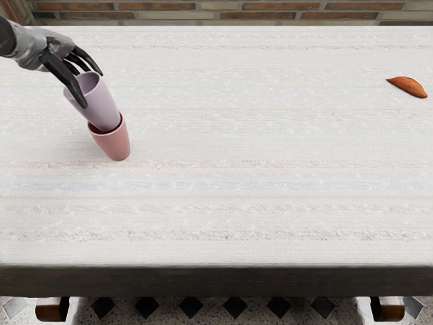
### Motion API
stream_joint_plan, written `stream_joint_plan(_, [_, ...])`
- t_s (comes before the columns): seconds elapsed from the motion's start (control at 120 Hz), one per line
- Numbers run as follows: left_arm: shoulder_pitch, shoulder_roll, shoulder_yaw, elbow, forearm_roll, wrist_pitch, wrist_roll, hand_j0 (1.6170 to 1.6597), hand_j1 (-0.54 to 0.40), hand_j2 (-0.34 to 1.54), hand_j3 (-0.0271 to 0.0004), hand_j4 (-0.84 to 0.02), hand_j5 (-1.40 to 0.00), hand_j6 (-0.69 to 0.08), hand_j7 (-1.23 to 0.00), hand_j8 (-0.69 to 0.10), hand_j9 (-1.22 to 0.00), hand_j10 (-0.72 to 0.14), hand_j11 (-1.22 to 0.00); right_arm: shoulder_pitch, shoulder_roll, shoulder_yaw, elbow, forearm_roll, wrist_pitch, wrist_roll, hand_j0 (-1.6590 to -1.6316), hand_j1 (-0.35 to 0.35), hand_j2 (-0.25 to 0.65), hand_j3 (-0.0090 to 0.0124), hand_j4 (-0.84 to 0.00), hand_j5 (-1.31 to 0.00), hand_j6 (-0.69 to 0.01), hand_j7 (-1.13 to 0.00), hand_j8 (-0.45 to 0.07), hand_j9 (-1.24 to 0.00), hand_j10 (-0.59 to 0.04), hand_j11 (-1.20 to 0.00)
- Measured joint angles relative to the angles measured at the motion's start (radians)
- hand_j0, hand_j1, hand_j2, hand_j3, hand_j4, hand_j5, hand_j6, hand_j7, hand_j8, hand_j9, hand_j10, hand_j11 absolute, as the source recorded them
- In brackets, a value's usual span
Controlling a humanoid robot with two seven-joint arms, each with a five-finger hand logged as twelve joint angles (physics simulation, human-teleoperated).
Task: Pick up cup and place in cup with left hand
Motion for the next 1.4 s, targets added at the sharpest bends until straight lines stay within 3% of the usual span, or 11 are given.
stream_joint_plan(0.35, [0.005,-0.02,0.017,-0.001,0.0,-0.009,0.0,1.6575,-0.233,0.68,0.0,-0.54,-0.83,-0.34,-0.81,-0.302,-0.81,-0.439,-0.8,0.0,0.0,0.0,0.0,0.0,0.0,0.0,-1.6581,-0.349,0.0,0.0,0.0,0.0,0.001,0.0,0.001,0.0,0.0,0.0])
stream_joint_plan(0.6, [0.005,-0.035,0.038,-0.001,0.01,-0.003,0.0,1.658,-0.261,0.68,0.0,-0.51,-0.74,-0.344,-0.73,-0.307,-0.72,-0.424,-0.72,0.0,0.0,0.0,0.0,0.0,0.0,0.0,-1.6581,-0.349,0.0,0.0,0.0,0.0,0.001,0.0,0.001,0.0,0.0,0.0])
stream_joint_plan(0.767, [0.014,-0.043,0.039,0.0,0.058,0.018,0.0,1.6581,-0.024,0.32,0.0,-0.312,-0.44,-0.239,-0.43,-0.222,-0.43,-0.274,-0.43,0.0,0.0,0.0,0.0,0.0,0.0,0.0,-1.6581,-0.349,0.0,0.0,0.0,0.0,0.001,0.0,0.001,0.0,0.0,0.0])
stream_joint_plan(0.975, [0.011,-0.07,0.038,0.0,0.068,0.033,0.0,1.6581,0.191,0.12,0.0,-0.134,-0.18,-0.108,-0.18,-0.102,-0.18,-0.12,-0.18,0.0,0.0,0.0,0.0,0.0,0.0,0.0,-1.6581,-0.349,0.0,0.0,0.0,0.0,0.001,0.0,0.0,0.0,0.0,0.0])
stream_joint_plan(1.15, [-0.013,-0.126,0.035,0.0,0.062,0.034,0.0,1.6581,0.277,0.05,0.0,-0.063,-0.08,-0.052,-0.08,-0.05,-0.08,-0.057,-0.08,0.0,0.0,0.0,0.0,0.0,0.0,0.0,-1.6581,-0.349,0.0,0.0,0.0,0.0,0.001,0.0,0.0,0.0,0.0,0.0])
stream_joint_plan(1.4, [-0.03,-0.189,0.027,0.0,0.059,0.034,0.0,1.6581,0.323,0.02,0.0,-0.024,-0.03,-0.022,-0.03,-0.021,-0.03,-0.022,-0.03,0.0,0.0,0.0,0.0,0.0,0.0,0.0,-1.6581,-0.349,0.0,0.0,0.0,0.0,0.001,0.0,0.0,0.0,0.0,0.0])
